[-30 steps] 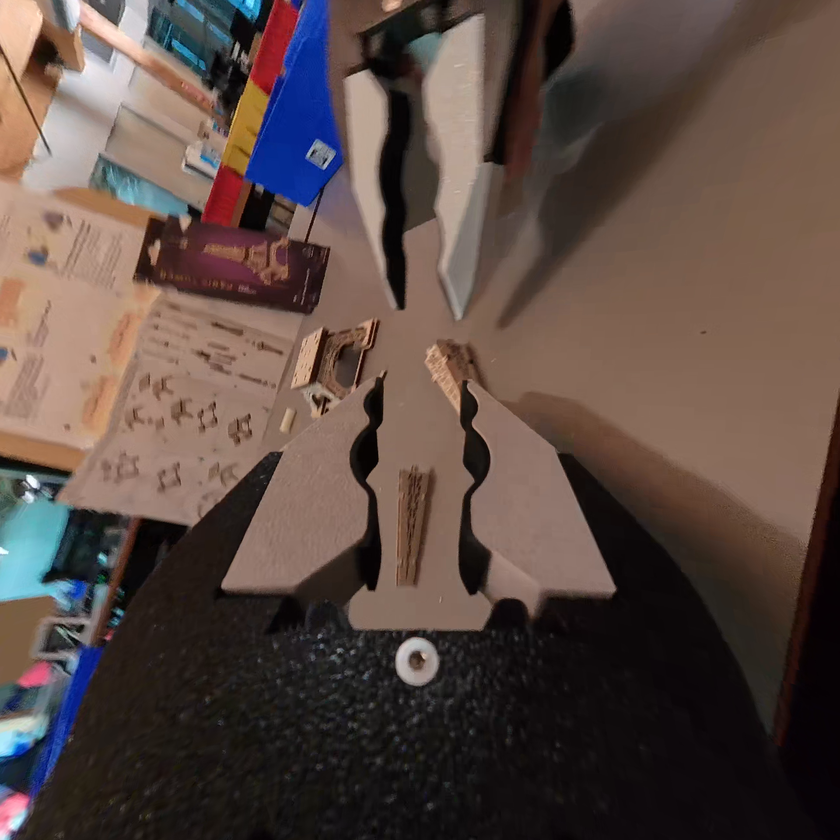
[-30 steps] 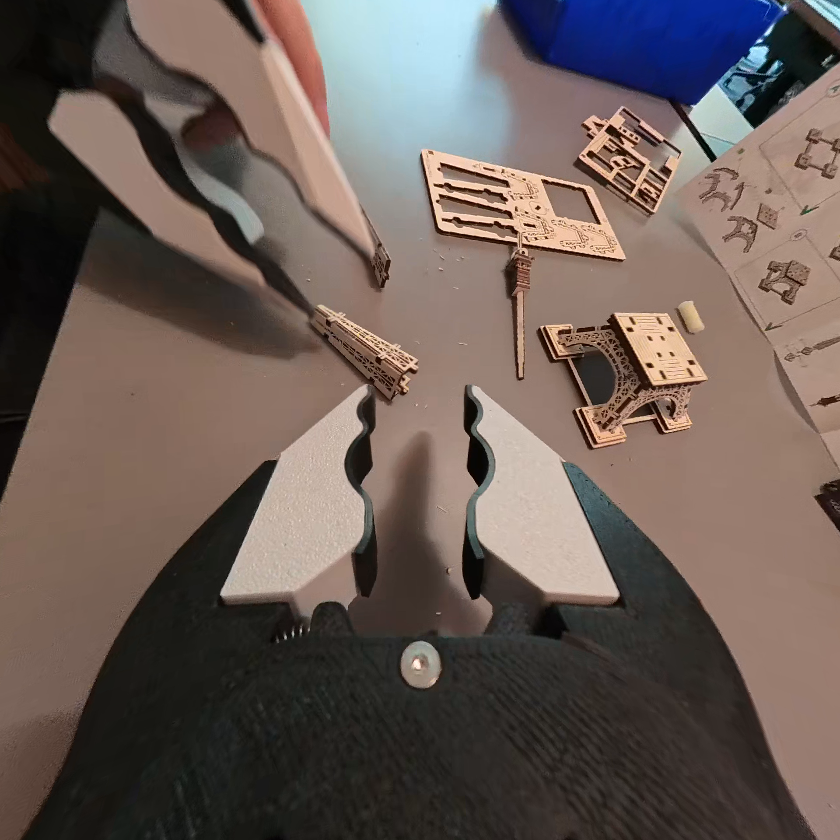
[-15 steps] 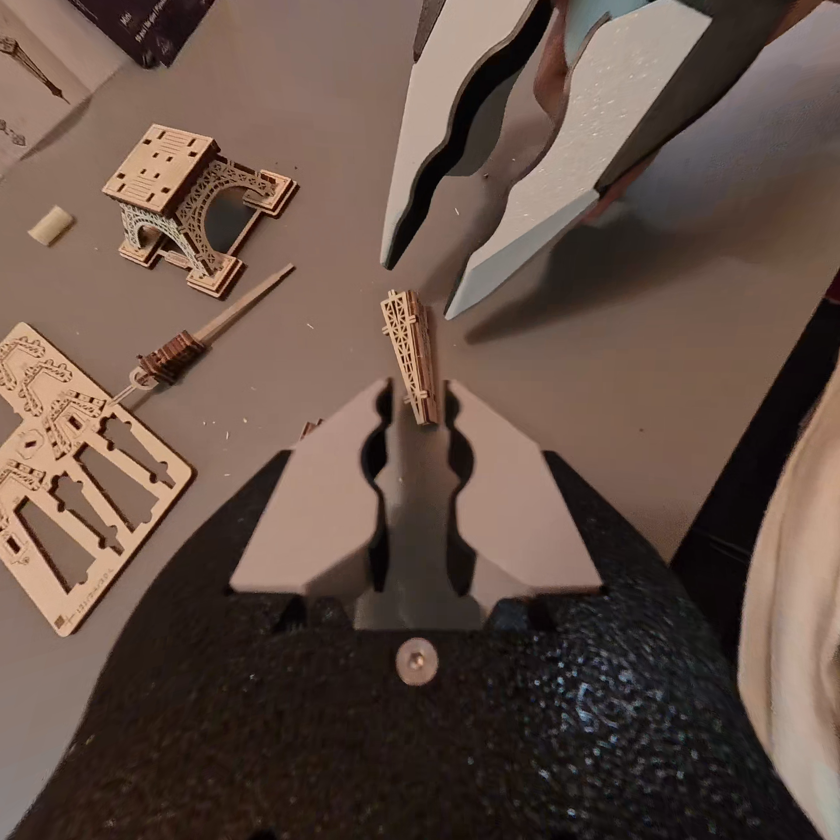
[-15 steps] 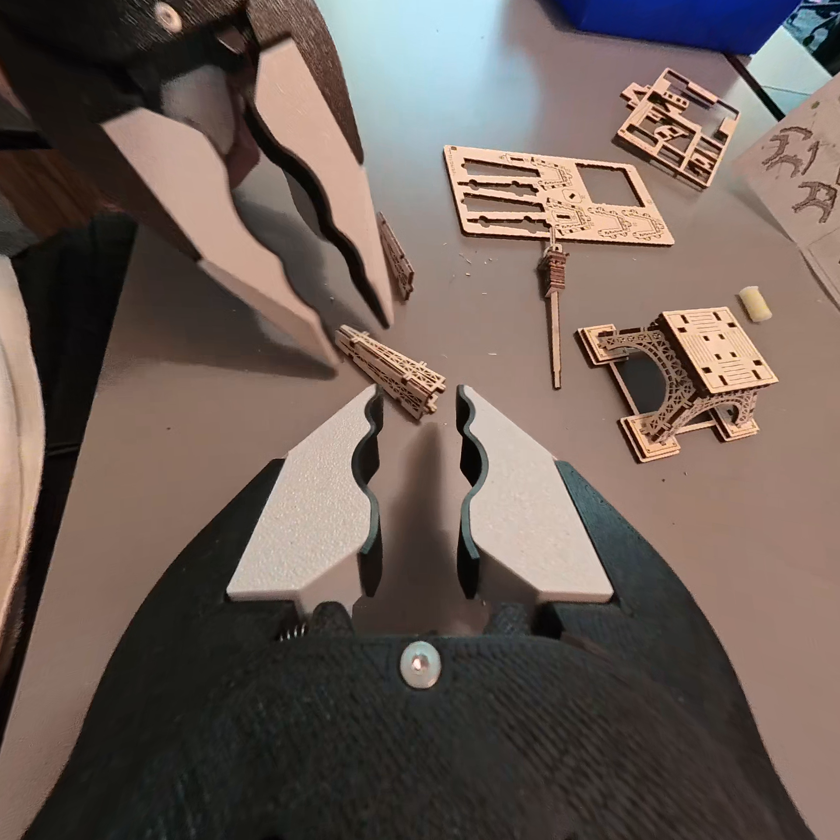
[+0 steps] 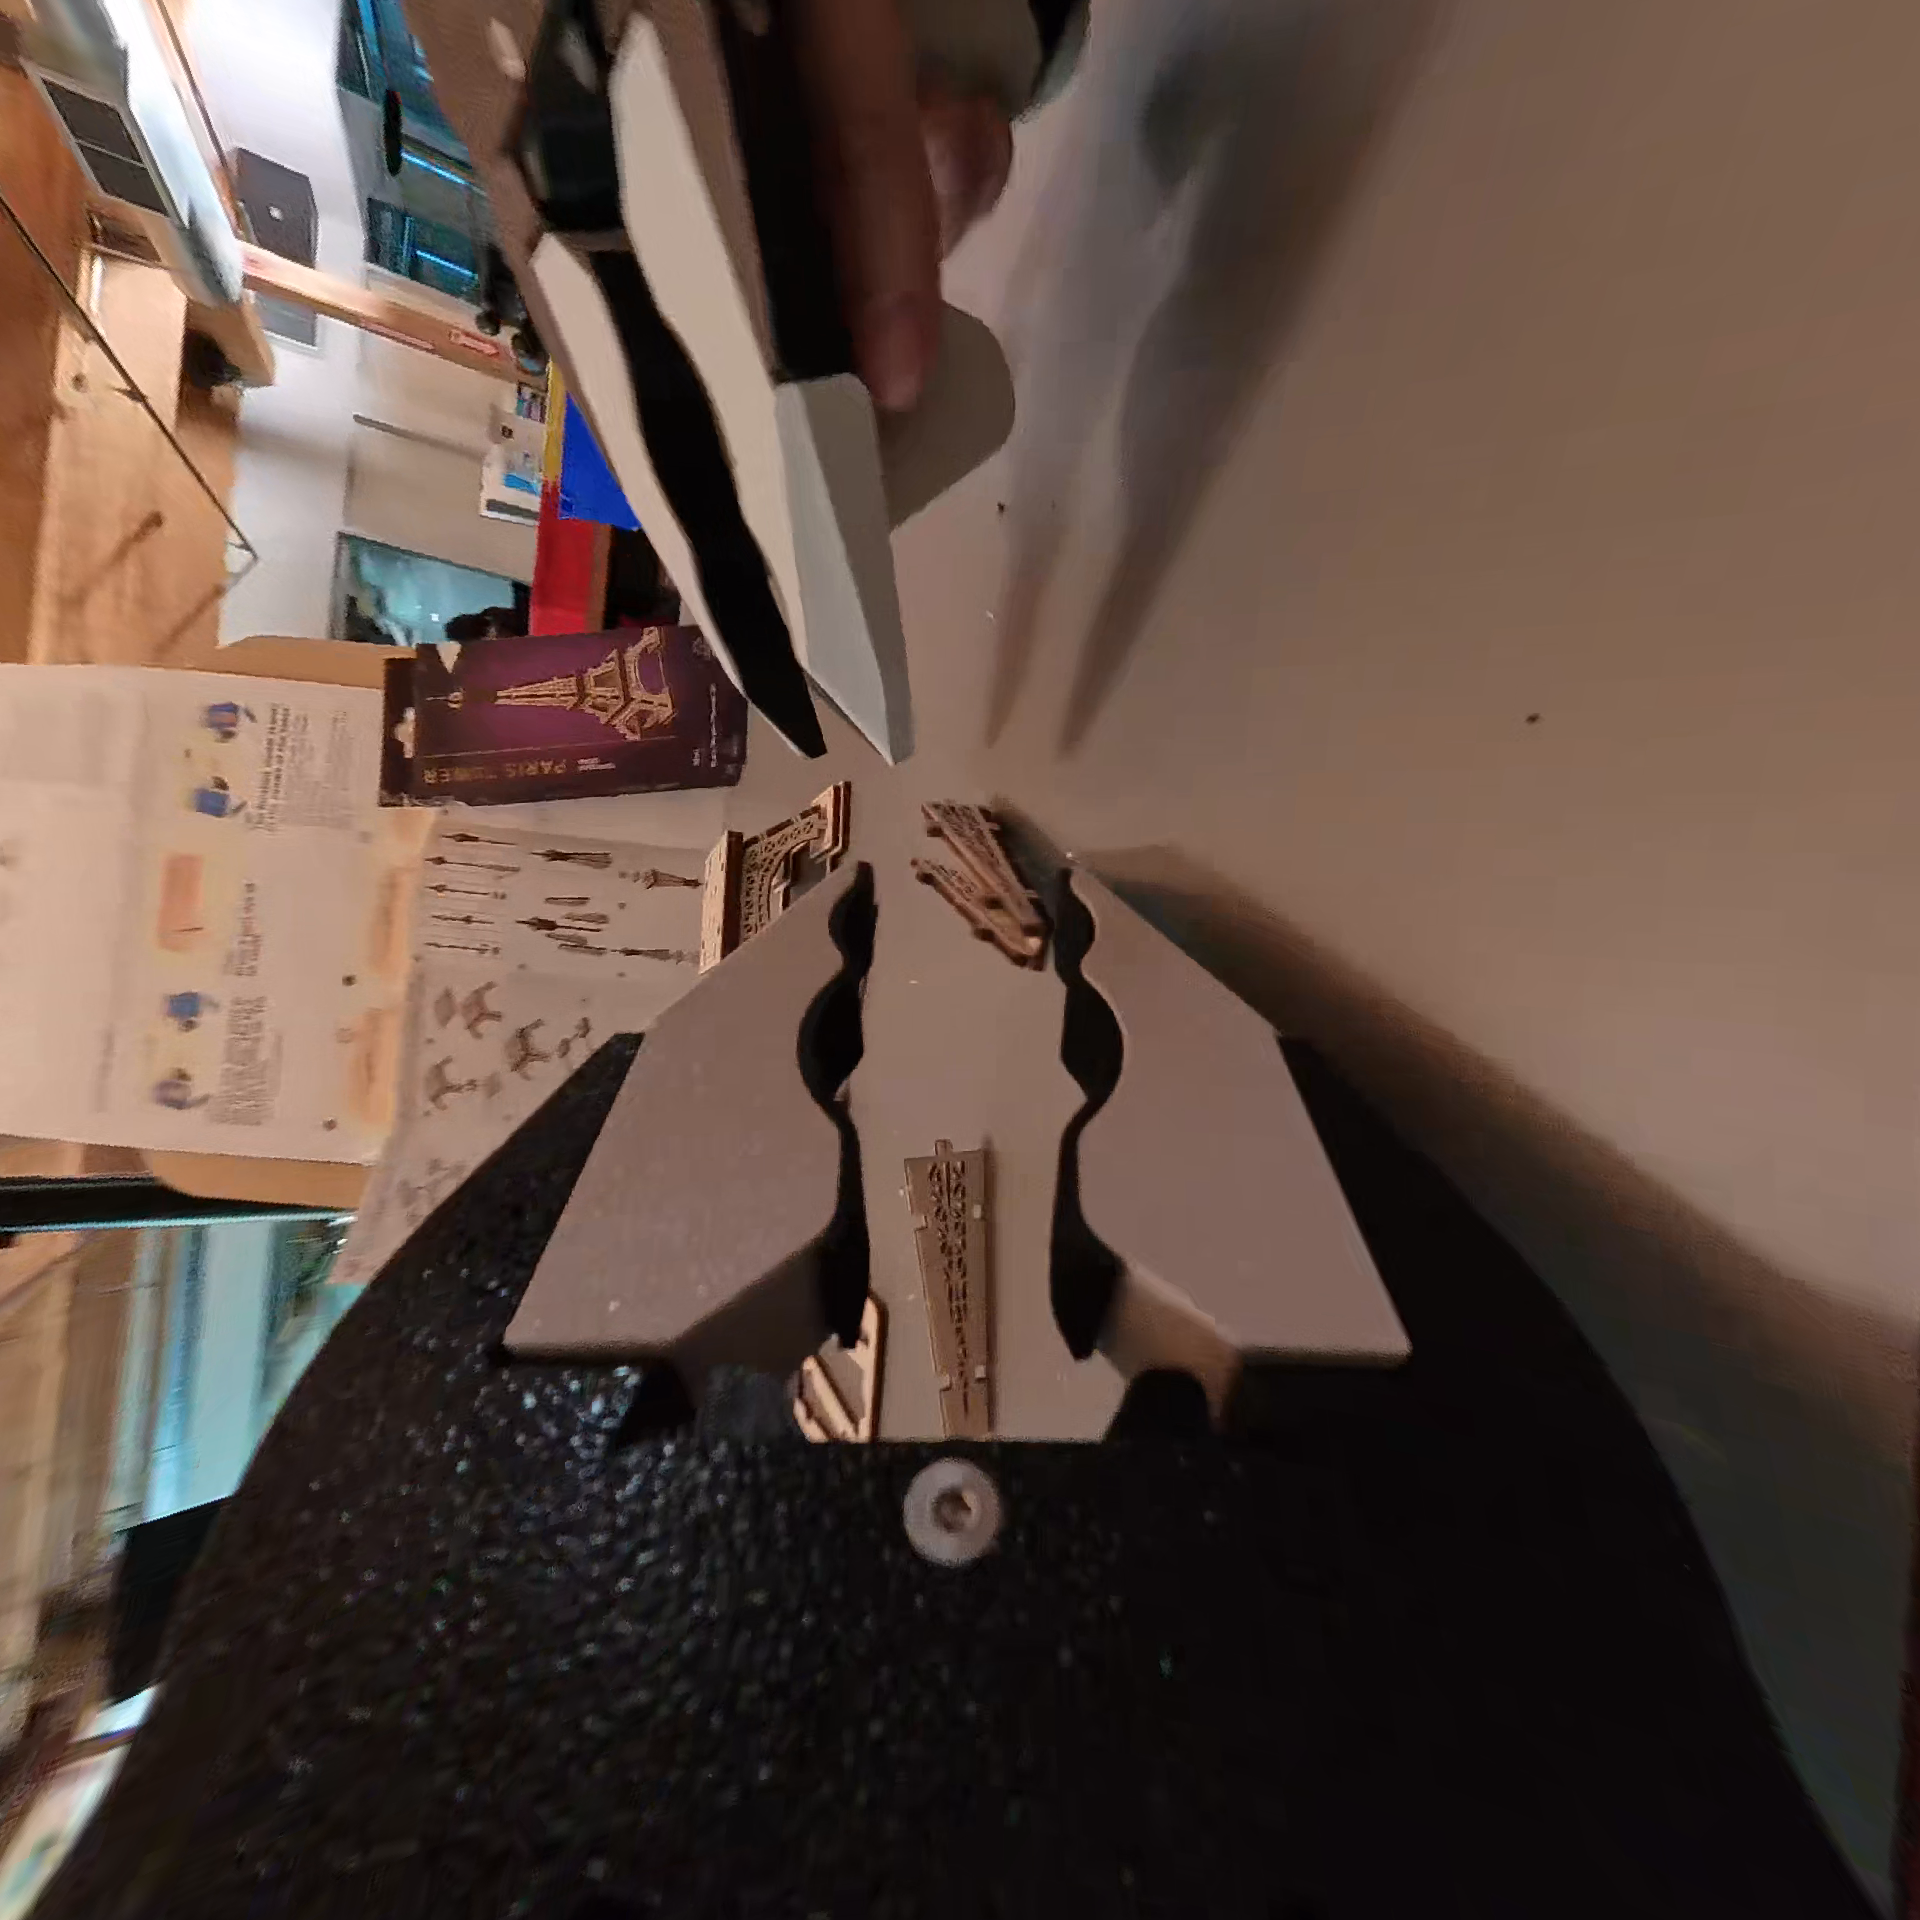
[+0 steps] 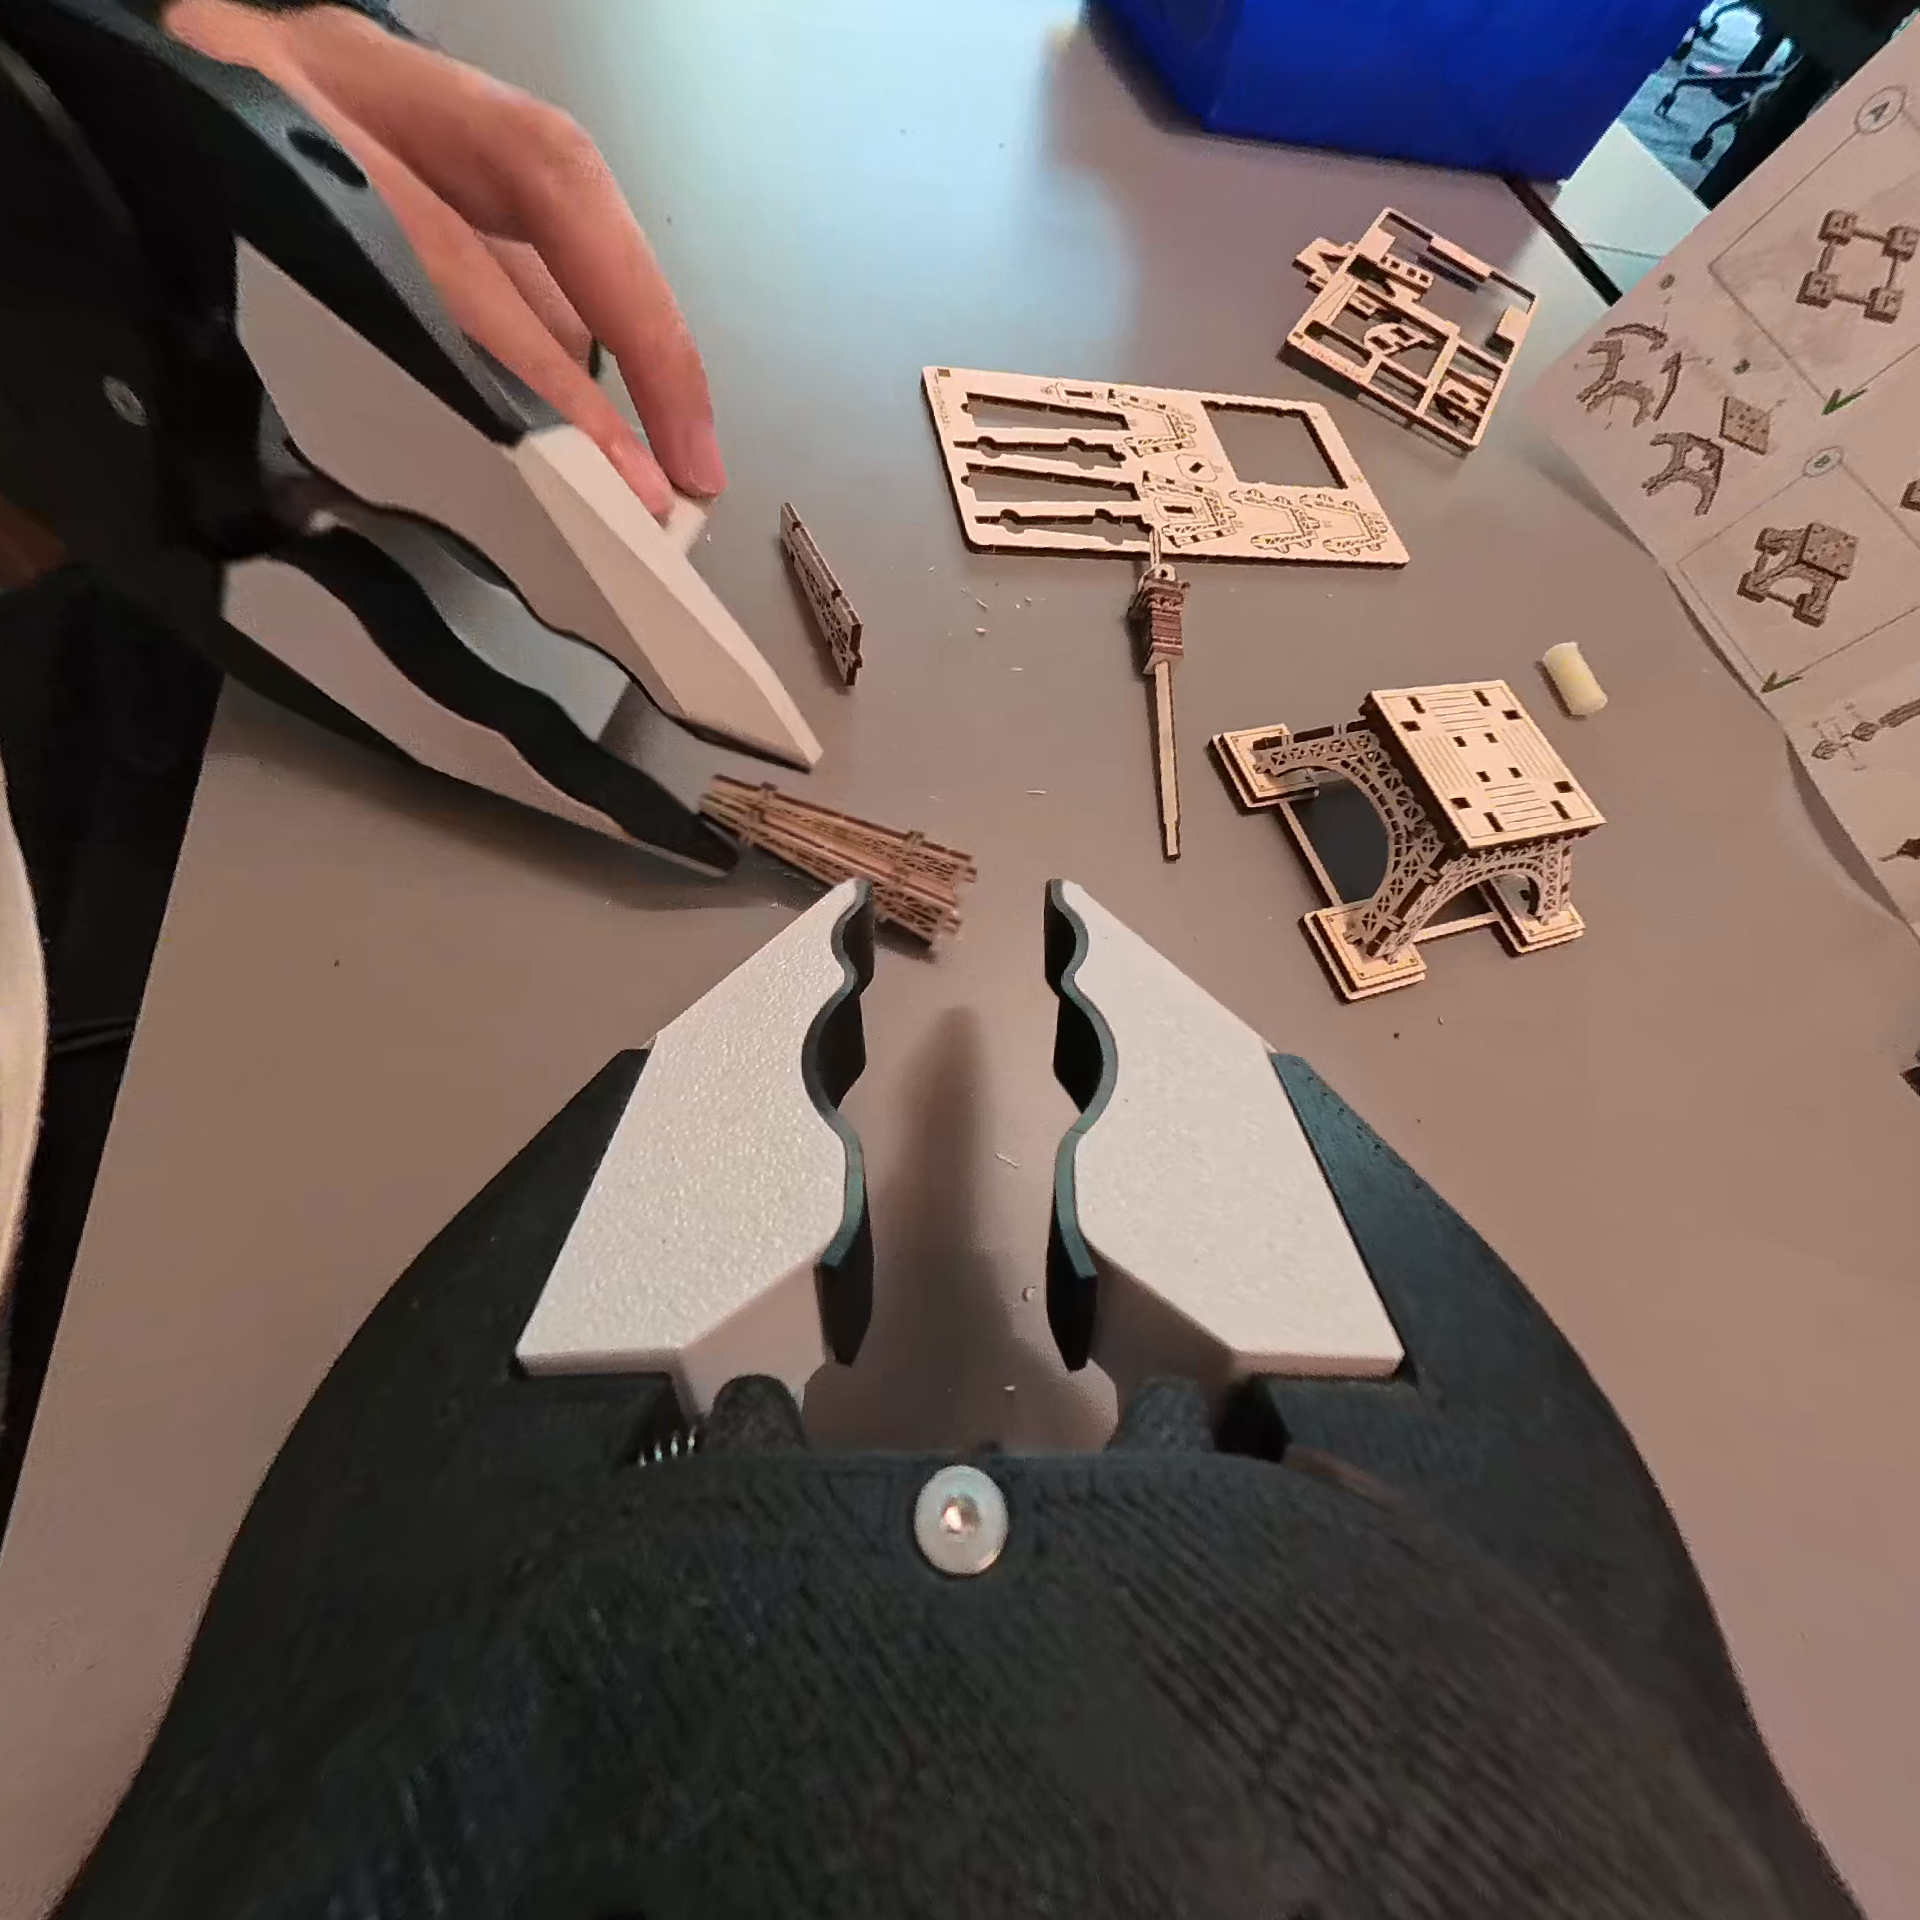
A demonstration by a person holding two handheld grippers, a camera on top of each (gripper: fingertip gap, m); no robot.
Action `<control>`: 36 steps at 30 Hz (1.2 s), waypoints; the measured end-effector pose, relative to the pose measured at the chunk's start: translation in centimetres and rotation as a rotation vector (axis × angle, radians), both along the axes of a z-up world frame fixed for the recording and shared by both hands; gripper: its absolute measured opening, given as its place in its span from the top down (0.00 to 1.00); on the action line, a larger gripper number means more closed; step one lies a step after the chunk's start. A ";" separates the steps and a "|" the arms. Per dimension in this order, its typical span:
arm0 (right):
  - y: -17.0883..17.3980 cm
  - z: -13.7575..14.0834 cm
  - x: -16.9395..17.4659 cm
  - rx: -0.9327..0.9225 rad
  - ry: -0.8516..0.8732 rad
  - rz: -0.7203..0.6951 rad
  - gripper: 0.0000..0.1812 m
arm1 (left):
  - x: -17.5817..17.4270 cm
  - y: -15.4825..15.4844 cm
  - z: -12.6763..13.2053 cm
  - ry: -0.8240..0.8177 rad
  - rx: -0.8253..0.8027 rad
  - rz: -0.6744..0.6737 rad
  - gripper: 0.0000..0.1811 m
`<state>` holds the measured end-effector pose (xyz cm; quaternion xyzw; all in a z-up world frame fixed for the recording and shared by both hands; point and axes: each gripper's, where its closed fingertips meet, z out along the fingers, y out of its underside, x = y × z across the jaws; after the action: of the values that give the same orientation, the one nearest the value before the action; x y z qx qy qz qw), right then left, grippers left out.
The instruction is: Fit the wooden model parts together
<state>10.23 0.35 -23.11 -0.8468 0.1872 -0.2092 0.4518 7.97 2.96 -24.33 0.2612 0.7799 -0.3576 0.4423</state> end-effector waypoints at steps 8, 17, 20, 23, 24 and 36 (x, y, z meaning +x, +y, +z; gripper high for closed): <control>0.9 -0.1 -0.3 -0.109 -0.135 0.081 0.79 | 3.9 2.4 5.1 0.422 -0.175 0.091 0.79; 1.1 -1.0 -0.8 -0.276 -0.155 0.280 0.73 | 12.0 5.6 1.6 0.782 0.026 0.106 0.83; 1.8 -1.2 -1.1 -0.270 -0.139 0.391 0.75 | 13.1 6.2 0.7 0.844 0.076 0.086 0.84; 2.2 -1.5 -0.5 -0.308 -0.139 0.419 0.74 | 13.8 6.1 -0.1 0.888 0.123 0.050 0.88; 2.3 -1.4 -0.1 -0.323 -0.158 0.418 0.74 | 14.0 6.1 -0.3 0.903 0.143 0.028 0.90; 2.5 -2.8 0.7 -0.393 -0.149 0.328 0.87 | 15.2 4.9 -1.7 0.902 0.160 -0.027 0.99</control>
<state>10.95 2.84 -25.92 -0.9195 -0.0307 -0.2273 0.3192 23.17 7.84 -26.08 0.1230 0.9161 -0.3801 0.0324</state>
